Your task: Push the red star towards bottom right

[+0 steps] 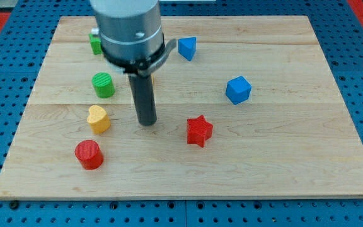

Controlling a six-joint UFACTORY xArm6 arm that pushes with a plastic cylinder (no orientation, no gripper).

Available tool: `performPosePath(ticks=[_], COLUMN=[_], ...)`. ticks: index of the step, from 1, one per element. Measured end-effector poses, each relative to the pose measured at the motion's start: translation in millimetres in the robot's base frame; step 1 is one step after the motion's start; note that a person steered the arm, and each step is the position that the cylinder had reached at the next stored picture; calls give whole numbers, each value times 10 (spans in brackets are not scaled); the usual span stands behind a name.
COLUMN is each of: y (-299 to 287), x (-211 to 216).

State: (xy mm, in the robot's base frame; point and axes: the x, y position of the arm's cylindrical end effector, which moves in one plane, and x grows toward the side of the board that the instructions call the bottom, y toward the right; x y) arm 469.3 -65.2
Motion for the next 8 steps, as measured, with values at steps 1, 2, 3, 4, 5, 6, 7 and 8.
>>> performPosePath(ticks=[1, 2, 3, 4, 5, 6, 7, 8], y=[-145, 17, 74, 74, 163, 864, 1041, 811], x=[-56, -129, -110, 5, 447, 625, 317, -72])
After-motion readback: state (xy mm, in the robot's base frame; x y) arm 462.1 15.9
